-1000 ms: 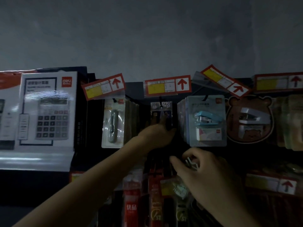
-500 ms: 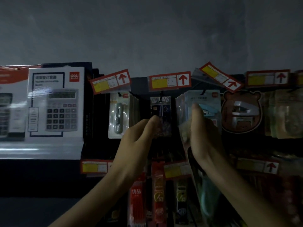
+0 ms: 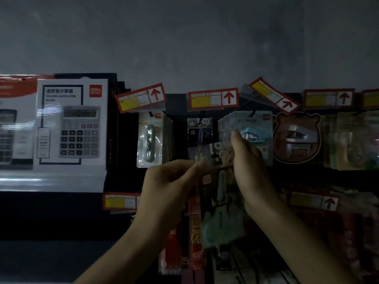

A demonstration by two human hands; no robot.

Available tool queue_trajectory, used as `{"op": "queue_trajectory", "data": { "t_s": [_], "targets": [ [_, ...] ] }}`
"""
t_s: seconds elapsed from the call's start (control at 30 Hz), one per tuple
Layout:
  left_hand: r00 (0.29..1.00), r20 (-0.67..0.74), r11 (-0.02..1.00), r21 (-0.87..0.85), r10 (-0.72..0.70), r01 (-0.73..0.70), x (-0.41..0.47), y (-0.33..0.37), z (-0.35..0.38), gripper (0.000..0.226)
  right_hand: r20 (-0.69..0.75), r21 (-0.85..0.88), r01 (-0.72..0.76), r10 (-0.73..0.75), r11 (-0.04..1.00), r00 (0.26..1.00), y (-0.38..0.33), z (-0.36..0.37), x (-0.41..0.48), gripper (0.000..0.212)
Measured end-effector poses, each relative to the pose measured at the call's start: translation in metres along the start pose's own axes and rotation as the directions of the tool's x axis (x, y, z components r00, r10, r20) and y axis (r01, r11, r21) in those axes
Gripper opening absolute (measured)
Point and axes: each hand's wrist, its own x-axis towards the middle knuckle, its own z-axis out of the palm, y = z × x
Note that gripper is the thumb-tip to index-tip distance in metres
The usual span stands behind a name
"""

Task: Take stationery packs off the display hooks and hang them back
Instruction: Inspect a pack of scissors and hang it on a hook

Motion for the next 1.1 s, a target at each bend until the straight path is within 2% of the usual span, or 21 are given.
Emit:
{"op": "queue_trajectory", "data": {
  "t_s": [0.07, 0.17, 0.27, 0.37, 0.4, 0.47, 0.57, 0.63, 0.67, 0.73, 0.77, 0.83, 0.97, 1.1],
  "targets": [
    [0.999, -0.021, 0.999, -0.028, -0.036, 0.035, 0.002, 0.000, -0.004, 0.019, 0.081, 0.112, -0.061, 0.052, 0.992, 0.995, 0.001, -0.009, -0.007, 0.047],
    [0.996, -0.036, 0.994, -0.070, -0.081, 0.079, 0.007, 0.002, -0.009, 0.016, 0.149, 0.109, -0.133, 0.116, 0.985, 0.982, 0.001, -0.014, -0.008, 0.045],
    [0.990, -0.031, 0.983, -0.131, -0.136, 0.131, 0.012, 0.004, -0.011, 0.019, 0.234, 0.043, -0.057, 0.046, 0.997, 0.971, 0.007, -0.027, -0.021, 0.044],
    [0.988, -0.023, 0.977, -0.156, -0.150, 0.144, 0.022, 0.007, -0.012, 0.022, 0.237, 0.019, -0.006, 0.001, 1.000, 0.972, 0.017, -0.024, -0.033, 0.026],
    [0.991, -0.025, 0.981, -0.146, -0.135, 0.130, 0.025, 0.007, -0.011, 0.022, 0.266, 0.046, -0.003, -0.009, 0.999, 0.964, 0.021, -0.029, -0.042, 0.019],
    [0.996, -0.056, 0.994, -0.090, -0.070, 0.065, 0.035, 0.005, -0.010, 0.019, 0.289, 0.101, -0.009, -0.020, 0.995, 0.957, 0.021, -0.031, -0.050, 0.019],
    [0.984, -0.091, 0.976, 0.169, 0.153, -0.136, 0.051, -0.003, -0.008, 0.018, 0.266, 0.128, -0.046, 0.010, 0.991, 0.964, 0.017, -0.033, -0.047, 0.017],
    [0.931, -0.077, 0.866, 0.403, 0.356, -0.298, 0.066, -0.005, -0.011, 0.017, 0.232, 0.155, -0.057, 0.020, 0.986, 0.973, 0.018, -0.035, -0.042, 0.018],
    [0.879, -0.054, 0.746, 0.555, 0.474, -0.368, 0.074, -0.004, -0.014, 0.018, 0.216, 0.160, -0.070, 0.034, 0.985, 0.976, 0.018, -0.034, -0.039, 0.020],
    [0.749, 0.076, 0.382, 0.823, 0.658, -0.419, 0.091, 0.004, -0.018, 0.033, 0.195, 0.158, -0.081, 0.049, 0.984, 0.980, 0.019, -0.035, -0.032, 0.026],
    [0.708, 0.162, 0.220, 0.882, 0.688, -0.416, 0.099, 0.009, -0.019, 0.042, 0.188, 0.153, -0.077, 0.047, 0.985, 0.981, 0.021, -0.035, -0.029, 0.029],
    [0.661, 0.290, 0.020, 0.908, 0.692, -0.418, 0.111, 0.018, -0.020, 0.056, 0.171, 0.143, -0.071, 0.046, 0.987, 0.984, 0.025, -0.035, -0.024, 0.041],
    [0.618, 0.410, -0.197, 0.902, 0.671, -0.385, 0.128, 0.027, -0.020, 0.072, 0.154, 0.152, -0.062, 0.038, 0.986, 0.987, 0.033, -0.034, -0.014, 0.035],
    [0.633, 0.448, -0.259, 0.891, 0.632, -0.372, 0.132, 0.027, -0.019, 0.075, 0.134, 0.188, -0.057, 0.032, 0.981, 0.990, 0.039, -0.030, -0.004, 0.039]
  ]
}}
